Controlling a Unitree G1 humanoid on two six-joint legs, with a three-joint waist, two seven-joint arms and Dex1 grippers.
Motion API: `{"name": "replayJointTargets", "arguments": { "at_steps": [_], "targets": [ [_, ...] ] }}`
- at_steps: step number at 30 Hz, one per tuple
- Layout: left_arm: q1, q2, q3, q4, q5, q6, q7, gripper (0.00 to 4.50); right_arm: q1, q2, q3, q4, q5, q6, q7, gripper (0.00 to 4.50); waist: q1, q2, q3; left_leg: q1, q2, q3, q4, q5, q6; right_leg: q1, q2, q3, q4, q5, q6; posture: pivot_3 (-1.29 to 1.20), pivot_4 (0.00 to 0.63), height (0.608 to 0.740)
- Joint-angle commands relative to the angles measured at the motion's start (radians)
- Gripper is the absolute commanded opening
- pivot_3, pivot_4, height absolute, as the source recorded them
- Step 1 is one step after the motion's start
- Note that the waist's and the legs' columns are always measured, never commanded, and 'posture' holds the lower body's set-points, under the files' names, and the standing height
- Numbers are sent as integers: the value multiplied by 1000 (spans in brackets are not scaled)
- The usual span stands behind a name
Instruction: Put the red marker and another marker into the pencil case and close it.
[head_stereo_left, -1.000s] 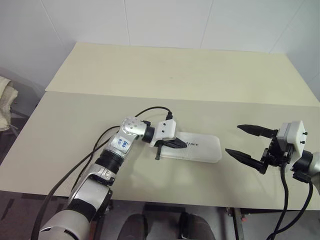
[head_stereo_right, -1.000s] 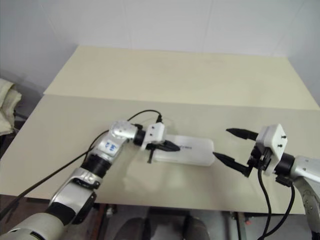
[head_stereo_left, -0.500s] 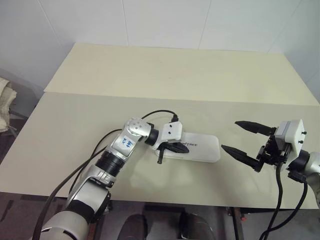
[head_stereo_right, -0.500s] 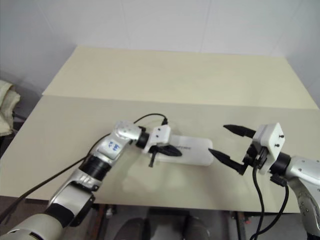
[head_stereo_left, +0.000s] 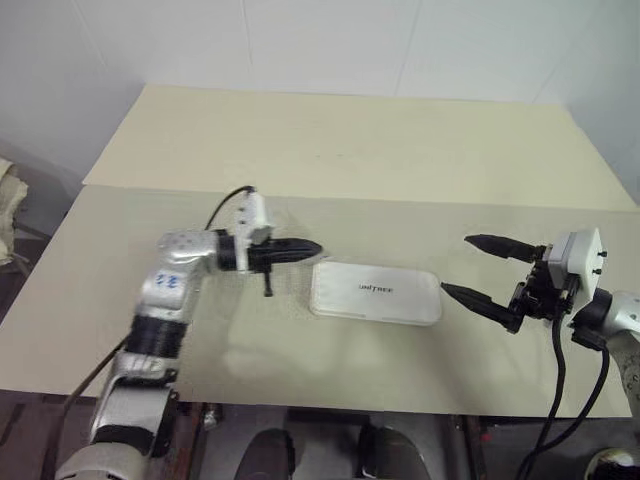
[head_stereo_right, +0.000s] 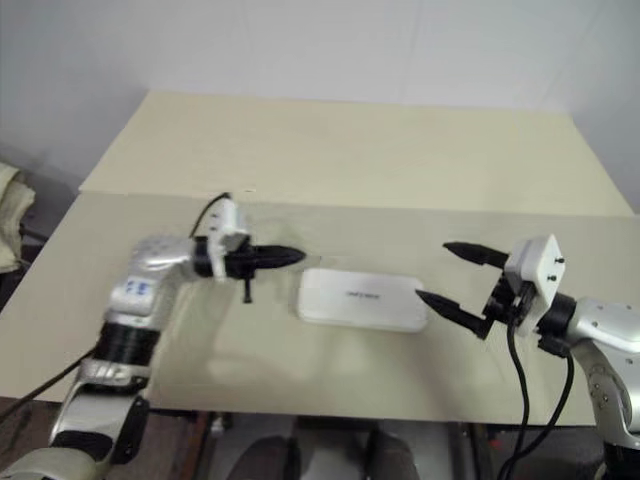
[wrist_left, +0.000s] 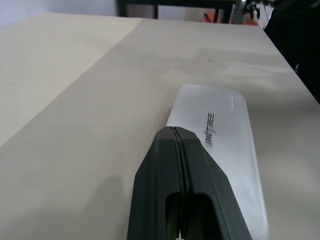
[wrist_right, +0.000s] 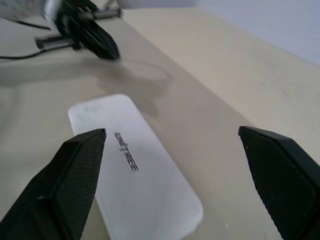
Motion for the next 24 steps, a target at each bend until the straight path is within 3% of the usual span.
{"name": "replayJointTargets", "arguments": {
  "at_steps": [1,4,9,16,24],
  "targets": [
    [60,31,56,-120,-79,32,12,13,-15,-9,-17,24,-17,-52,22,4500,2,0,0,0,0,0,0,0,0,0,0,0,0,0,0,0,150,740],
    [133,62,89,-190,-99,48,47,586,-38,-4,-18,55,-33,-77,20,4500,0,0,0,0,0,0,1,0,0,0,-1,0,0,0,0,0,150,740],
    [184,77,131,-216,-127,39,84,2229,-26,-4,-23,59,-40,-80,17,4500,-4,0,0,0,0,-1,0,1,-1,0,0,1,0,0,0,0,150,740],
    [170,37,91,-229,-133,32,128,4478,56,-3,-85,71,-38,-101,6,4500,-4,0,0,0,0,0,0,1,-1,1,0,1,1,0,0,0,150,740],
    [183,46,73,-229,-123,26,124,4478,95,1,-143,119,-60,-141,-11,4500,-5,0,0,1,0,0,0,1,-1,1,0,1,0,0,0,0,150,740]
  ]
}}
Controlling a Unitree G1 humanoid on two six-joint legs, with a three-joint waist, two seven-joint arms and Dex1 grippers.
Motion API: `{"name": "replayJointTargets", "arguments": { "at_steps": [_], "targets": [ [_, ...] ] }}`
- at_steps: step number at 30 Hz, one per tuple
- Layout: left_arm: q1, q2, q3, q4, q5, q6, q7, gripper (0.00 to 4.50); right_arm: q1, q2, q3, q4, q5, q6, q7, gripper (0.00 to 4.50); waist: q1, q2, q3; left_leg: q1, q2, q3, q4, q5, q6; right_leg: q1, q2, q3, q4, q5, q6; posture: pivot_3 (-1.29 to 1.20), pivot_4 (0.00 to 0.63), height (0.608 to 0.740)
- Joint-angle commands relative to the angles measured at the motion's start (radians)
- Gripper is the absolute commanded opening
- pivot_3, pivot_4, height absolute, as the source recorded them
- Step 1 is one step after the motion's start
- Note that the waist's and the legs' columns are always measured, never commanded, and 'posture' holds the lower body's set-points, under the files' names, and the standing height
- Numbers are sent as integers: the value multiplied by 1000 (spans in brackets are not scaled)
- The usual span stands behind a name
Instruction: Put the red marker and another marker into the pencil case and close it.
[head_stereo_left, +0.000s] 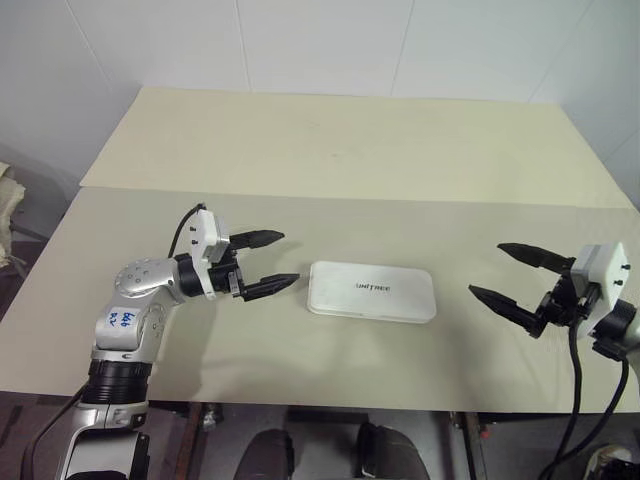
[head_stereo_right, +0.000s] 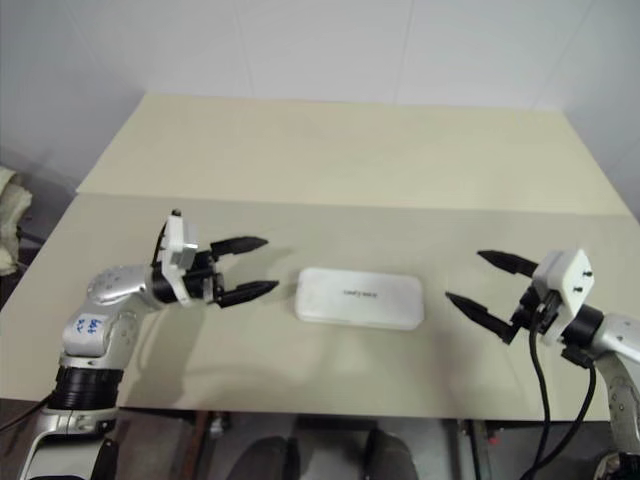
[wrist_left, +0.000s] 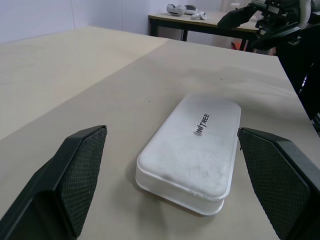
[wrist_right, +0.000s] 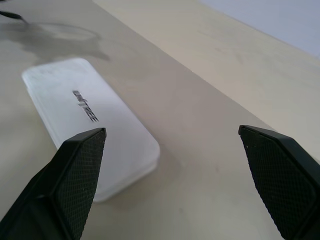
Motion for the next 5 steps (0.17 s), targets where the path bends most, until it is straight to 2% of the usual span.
{"name": "replayJointTargets", "arguments": {
  "at_steps": [1,5],
  "targets": [
    [6,12,-4,-47,-9,-15,5,4478,10,-3,-61,14,2,-30,-8,4500,0,0,0,0,0,0,0,0,0,0,0,0,0,0,0,0,150,740],
    [11,25,3,-41,0,-31,13,4478,0,15,-58,13,-1,-31,-54,4500,-1,0,0,0,0,0,0,0,0,0,0,1,0,0,0,0,150,740]
  ]
}}
